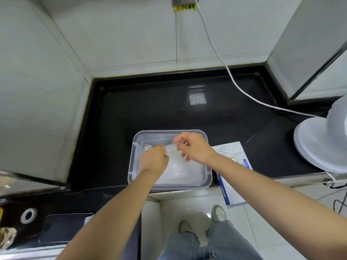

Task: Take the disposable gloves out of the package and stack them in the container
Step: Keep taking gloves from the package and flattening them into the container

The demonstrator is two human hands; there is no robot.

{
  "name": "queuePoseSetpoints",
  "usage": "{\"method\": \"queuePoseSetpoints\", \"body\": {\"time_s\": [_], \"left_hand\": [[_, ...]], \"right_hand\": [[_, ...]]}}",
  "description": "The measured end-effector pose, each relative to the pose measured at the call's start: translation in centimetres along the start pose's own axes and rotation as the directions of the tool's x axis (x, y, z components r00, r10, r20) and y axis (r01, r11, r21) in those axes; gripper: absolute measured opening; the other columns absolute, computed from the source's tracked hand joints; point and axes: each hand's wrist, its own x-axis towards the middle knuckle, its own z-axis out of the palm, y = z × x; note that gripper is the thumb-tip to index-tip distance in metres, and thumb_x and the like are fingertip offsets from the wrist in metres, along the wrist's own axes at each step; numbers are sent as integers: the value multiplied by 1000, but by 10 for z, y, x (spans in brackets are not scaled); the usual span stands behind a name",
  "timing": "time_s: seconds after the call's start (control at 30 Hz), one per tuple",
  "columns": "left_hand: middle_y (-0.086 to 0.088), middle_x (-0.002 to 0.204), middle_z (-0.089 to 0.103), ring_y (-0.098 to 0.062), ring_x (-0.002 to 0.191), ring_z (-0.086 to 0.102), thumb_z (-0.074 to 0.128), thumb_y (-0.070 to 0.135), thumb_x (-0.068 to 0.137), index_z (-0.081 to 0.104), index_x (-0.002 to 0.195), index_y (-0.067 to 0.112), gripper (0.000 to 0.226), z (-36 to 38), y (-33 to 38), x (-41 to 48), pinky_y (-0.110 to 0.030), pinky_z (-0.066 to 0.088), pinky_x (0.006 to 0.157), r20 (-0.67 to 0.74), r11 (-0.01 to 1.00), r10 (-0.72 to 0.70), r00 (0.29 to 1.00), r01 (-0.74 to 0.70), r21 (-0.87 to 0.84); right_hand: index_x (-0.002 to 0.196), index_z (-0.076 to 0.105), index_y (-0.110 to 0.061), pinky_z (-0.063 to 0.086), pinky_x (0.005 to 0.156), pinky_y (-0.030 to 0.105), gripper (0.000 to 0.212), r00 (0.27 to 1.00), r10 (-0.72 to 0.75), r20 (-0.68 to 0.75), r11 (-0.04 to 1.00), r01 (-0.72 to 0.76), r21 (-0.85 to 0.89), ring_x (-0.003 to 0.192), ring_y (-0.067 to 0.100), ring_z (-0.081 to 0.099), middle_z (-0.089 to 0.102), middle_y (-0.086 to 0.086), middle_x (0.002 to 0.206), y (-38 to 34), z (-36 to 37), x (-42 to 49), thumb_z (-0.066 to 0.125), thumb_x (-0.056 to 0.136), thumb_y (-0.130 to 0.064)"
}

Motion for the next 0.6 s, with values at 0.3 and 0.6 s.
{"method": "queuePoseSetpoints", "body": {"time_s": [0.3, 0.6], "left_hand": [[2, 72, 55, -19, 71, 55, 53, 18, 94, 56, 97, 15, 5, -10, 129, -28, -30, 40, 59, -173, 911, 212, 962, -259, -321], [-12, 119, 56, -34, 105, 59, 61, 28, 89, 39, 126, 12, 46, 62, 180, -60, -41, 50, 85, 260, 952, 164, 952, -84, -294]], "right_hand": [[85, 72, -15, 49, 71, 31, 19, 954, 46, -297, 974, -109, -197, 74, 16, 63, 66, -7, 72, 67, -87, -38, 54, 92, -14], [127, 60, -24, 53, 88, 35, 41, 972, 232, -22, 805, -205, -557, 102, 25, 64, 60, 7, 121, 119, -93, -74, 61, 86, -21]]}}
